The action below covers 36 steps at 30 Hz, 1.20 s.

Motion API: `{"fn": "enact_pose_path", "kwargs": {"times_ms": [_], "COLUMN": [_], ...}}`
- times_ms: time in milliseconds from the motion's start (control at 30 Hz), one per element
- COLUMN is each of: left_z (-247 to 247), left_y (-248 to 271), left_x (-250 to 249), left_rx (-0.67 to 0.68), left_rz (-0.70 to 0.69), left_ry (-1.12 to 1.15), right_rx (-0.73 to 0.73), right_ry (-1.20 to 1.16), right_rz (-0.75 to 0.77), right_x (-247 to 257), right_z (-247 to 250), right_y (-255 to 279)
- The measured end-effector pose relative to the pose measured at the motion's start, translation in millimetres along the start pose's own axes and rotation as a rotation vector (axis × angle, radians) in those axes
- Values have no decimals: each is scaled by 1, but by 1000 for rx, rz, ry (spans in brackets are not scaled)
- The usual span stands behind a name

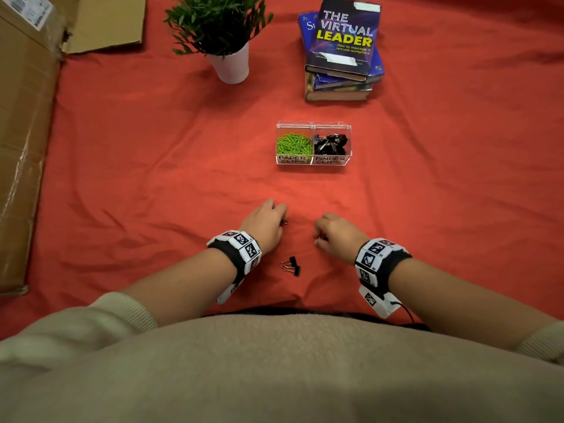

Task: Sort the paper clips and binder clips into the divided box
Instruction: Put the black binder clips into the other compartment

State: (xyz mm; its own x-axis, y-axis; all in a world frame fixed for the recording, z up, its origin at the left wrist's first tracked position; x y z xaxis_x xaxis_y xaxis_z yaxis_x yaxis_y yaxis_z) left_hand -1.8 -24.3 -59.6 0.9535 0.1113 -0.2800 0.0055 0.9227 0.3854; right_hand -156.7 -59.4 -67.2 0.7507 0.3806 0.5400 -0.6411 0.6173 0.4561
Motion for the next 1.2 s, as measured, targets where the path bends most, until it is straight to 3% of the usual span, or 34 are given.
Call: {"fn": "enact_pose_path", "kwargs": {"times_ms": [100,233,400,500,633,767,1000,1200], "left_z": [-3,-3,2,2,-3,-5,-4,-6], "left_y": [0,0,0,-1,-4,-3,-4,-5], "left_x": [0,4,5,5,4,3,5,18], "left_rx": [3,-9,-59,-59,-38,-32,-38,-76], "left_rz": [-3,6,5,4,-15,-40,-53,-6], "left_ry": [29,43,59,26,-77,-146,-104,113], "right_rx": [-19,-48,100,194,262,304,298,258], "right_ry": [-136,-499,-879,-720,-179,92,38,-22], "right_rz": [10,-118,-336,-272,21,218,217,229], "right_x": [2,-2,2,15,41,55,55,55], "right_z": [-1,5,3,-1,-17,-36,-45,-45], "right_y": [3,-1,-10,-9,-3,3,12,15]}}
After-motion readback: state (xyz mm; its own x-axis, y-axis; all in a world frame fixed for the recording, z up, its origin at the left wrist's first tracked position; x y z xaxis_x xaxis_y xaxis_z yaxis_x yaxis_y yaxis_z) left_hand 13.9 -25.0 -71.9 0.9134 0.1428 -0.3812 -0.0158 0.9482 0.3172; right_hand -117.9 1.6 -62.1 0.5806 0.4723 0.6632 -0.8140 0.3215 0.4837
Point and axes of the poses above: each hand's wrist, its own y-axis away from the middle knuckle, its own z-axis out of the back of the hand, x = y × z, the point moved 6 cm from there along -y, towards the middle knuckle, and after that the axes turned 6 degrees about -y, right-handed, at the moved point
